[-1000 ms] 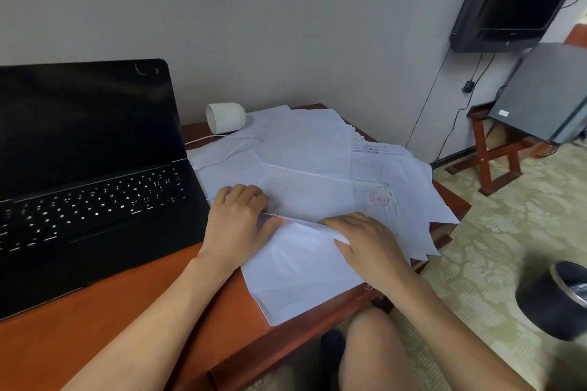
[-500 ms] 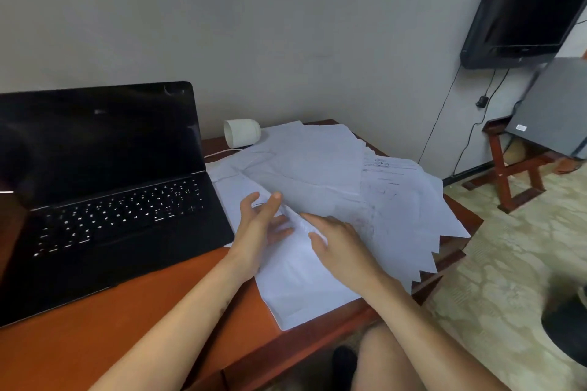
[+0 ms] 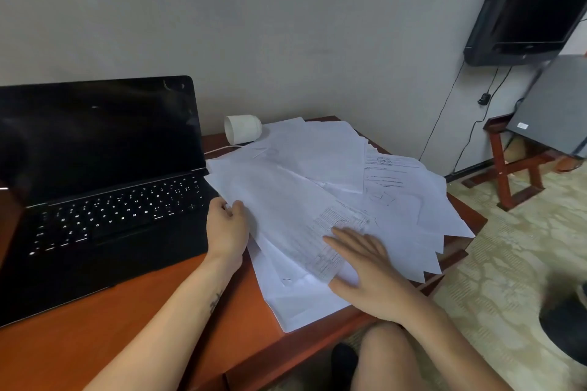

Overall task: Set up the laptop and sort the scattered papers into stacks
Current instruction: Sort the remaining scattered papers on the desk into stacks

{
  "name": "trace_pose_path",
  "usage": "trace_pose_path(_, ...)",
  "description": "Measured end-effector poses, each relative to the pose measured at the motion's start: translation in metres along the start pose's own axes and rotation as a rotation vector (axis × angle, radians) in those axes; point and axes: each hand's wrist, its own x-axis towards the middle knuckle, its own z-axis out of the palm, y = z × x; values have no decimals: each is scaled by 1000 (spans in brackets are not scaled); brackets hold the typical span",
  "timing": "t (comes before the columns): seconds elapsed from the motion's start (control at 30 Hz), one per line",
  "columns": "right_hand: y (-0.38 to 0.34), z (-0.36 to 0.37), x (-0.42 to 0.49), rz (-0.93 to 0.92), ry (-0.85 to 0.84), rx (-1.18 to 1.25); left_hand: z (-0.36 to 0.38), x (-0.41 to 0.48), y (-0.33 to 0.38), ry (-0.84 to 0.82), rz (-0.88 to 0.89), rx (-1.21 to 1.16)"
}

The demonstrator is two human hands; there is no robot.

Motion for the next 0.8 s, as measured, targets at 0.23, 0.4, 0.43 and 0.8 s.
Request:
trace_pose_path(0.23, -9, 8, -2, -83, 61, 16, 7, -13, 4, -289, -145, -71)
trace_pose_path(0.4, -10, 8, -6, -60, 108, 119, -2, -1, -1, -188, -67, 42)
trace_pose_path(0.43, -7, 8, -8, -38, 132, 118, -5, -2, 4, -164, -47, 36)
trace_pose_path(0.8, 16, 0, -25, 266, 532, 291, -32, 11, 22, -77, -4, 123)
